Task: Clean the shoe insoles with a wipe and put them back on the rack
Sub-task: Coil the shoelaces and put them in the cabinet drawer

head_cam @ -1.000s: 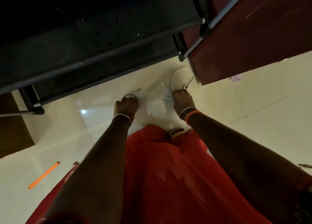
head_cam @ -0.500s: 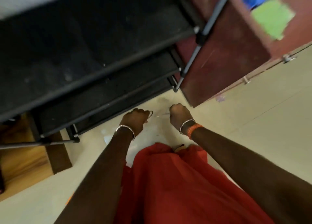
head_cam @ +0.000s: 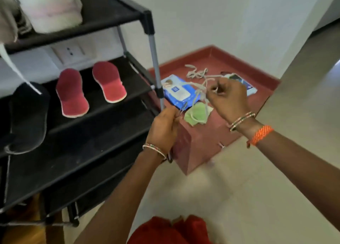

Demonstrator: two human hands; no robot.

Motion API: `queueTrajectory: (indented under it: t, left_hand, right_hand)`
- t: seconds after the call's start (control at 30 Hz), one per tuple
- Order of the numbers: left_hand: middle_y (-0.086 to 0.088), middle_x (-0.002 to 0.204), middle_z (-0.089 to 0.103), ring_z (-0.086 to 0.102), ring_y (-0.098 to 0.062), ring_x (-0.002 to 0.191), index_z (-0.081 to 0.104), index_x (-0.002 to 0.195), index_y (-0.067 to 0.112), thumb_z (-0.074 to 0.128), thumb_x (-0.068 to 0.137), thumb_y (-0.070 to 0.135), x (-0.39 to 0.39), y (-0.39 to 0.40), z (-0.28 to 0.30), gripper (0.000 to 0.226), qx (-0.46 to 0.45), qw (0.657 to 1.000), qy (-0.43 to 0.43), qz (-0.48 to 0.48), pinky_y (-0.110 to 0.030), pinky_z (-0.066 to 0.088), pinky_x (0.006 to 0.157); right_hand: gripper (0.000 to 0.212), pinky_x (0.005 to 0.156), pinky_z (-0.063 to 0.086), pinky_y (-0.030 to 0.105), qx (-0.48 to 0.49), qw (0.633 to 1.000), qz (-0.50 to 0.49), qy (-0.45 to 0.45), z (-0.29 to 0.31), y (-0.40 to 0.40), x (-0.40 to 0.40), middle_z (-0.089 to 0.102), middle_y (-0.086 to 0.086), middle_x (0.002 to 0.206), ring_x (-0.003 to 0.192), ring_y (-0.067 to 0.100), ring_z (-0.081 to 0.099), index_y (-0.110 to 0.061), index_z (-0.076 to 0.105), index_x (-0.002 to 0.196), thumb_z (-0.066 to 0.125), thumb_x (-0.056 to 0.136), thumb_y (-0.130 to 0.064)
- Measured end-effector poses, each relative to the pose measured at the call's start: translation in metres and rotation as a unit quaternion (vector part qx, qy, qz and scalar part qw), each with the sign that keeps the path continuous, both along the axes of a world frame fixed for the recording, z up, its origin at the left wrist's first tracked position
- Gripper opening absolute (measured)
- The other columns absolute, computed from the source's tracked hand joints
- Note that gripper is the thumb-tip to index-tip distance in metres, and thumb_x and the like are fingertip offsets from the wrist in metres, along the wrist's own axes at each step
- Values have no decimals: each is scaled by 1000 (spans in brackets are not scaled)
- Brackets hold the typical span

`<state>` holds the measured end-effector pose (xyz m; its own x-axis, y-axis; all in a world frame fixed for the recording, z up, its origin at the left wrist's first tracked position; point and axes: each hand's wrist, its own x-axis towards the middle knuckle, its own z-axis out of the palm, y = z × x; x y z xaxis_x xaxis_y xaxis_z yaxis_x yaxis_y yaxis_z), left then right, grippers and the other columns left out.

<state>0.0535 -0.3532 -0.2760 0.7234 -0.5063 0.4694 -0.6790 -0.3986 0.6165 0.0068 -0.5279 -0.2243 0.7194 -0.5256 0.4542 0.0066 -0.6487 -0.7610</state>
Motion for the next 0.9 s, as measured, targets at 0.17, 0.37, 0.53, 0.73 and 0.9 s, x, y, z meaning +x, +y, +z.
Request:
queueTrajectory:
  t: [0.17, 0.37, 0.53, 0.73, 0.9]
  left_hand:
    - [-7, 77, 54, 54, -28, 75, 48, 78, 8, 53, 90, 5, 31, -70, 18, 13, 54, 997, 47, -29, -35, 43, 67]
    - [-10, 92, 59, 55, -32, 89, 52, 93, 11, 46, 90, 3, 80, -140, -2, 10, 207, 977, 11, -42, -34, 38, 69]
    - [-11, 119, 56, 55, -32, 108, 48, 127, 12, 39, 94, 4, 114, -189, -36, 34, 347, 933, -88, -21, -37, 40, 73]
    - [-6, 121, 57, 42, -29, 123, 55, 126, 20, 39, 98, 16, 135, -228, -52, 33, 421, 893, -159, 10, -32, 29, 72]
    - [-7, 116, 61, 50, -30, 115, 60, 113, 13, 46, 93, 10, 135, -228, -51, 25, 460, 875, -145, 42, -34, 40, 82]
  right_hand:
    - [14, 61, 46, 22, 11, 996, -40, -83, 25, -63, 50, 68, 3, 67, 59, 15, 59, -10, 68, 71, 55, 70, -4]
    - [18, 61, 35, 25, -30, 993, -110, -4, -37, -123, 93, 66, 14, 68, 64, 26, 57, -2, 67, 72, 51, 73, 6]
    - [25, 77, 46, 37, -80, 962, -129, 227, -129, -158, 102, 67, 24, 94, 92, 40, 61, -3, 70, 92, 49, 80, 2]
    - [27, 84, 42, 40, -217, 930, -145, 261, -165, -158, 108, 65, 19, 107, 103, 40, 53, -3, 63, 107, 42, 90, 0]
    - [33, 96, 33, 39, -207, 929, -122, 282, -158, -157, 102, 56, 18, 123, 110, 37, 48, -6, 48, 129, 40, 97, -9]
